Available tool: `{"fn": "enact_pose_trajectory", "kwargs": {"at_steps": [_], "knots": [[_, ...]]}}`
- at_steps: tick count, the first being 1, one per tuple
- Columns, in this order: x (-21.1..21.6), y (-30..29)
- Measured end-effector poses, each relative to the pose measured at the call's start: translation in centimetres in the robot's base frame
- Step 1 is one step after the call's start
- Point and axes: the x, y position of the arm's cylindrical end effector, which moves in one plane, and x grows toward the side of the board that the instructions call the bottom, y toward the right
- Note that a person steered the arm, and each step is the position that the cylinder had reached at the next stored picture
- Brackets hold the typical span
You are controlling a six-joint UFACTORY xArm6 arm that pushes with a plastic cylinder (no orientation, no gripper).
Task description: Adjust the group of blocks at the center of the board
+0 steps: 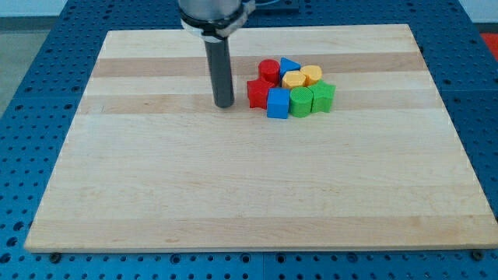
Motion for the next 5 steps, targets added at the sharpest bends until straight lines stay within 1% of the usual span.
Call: {"fn": "enact_pose_trajectory", "kwargs": {"at_steps": [2,3,4,5], "knots": [[-0.2,3.5],[-0.2,4.1],[0.2,3.3],[4.3,2.7]]}}
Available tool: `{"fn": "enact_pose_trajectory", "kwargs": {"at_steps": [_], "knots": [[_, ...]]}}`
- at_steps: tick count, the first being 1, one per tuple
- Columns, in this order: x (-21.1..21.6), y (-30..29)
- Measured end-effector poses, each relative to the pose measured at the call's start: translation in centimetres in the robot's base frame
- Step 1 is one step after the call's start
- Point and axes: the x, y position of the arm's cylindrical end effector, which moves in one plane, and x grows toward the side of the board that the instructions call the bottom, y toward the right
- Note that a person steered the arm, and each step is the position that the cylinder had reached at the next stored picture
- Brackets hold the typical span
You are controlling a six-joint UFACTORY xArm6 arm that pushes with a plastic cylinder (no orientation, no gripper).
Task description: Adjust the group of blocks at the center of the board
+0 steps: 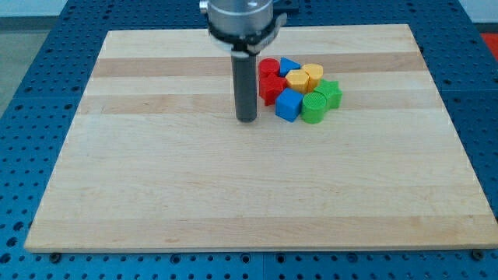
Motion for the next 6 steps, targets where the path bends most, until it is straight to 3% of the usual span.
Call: {"fn": "enact_pose_trajectory", "kwargs": {"at_steps": [2,4,6], "knots": [[1.1,5.1],[-1.8,5.5],[-1.1,5.6]]}}
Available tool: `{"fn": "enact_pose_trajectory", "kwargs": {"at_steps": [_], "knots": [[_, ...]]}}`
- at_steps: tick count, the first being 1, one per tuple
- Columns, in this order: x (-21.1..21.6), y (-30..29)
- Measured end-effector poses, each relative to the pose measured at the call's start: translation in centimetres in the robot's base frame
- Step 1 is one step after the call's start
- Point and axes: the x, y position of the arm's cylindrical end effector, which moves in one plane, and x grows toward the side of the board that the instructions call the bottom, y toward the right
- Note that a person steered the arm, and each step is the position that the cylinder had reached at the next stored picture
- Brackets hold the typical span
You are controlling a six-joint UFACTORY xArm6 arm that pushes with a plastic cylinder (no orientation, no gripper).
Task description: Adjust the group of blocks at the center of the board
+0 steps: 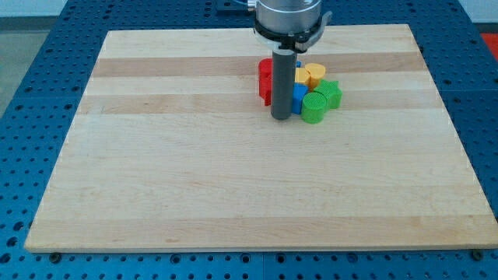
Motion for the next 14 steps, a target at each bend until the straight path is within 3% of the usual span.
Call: {"fn": "enact_pose_trajectory", "kwargs": {"at_steps": [1,2,5,7,9,12,14], "knots": [[3.7,1.1],[2.5,5.2],[0.2,5.7],[-1.0,14.7],[-3.5,13.3],[-4.0,10.3],[-2.4,15.2]]}}
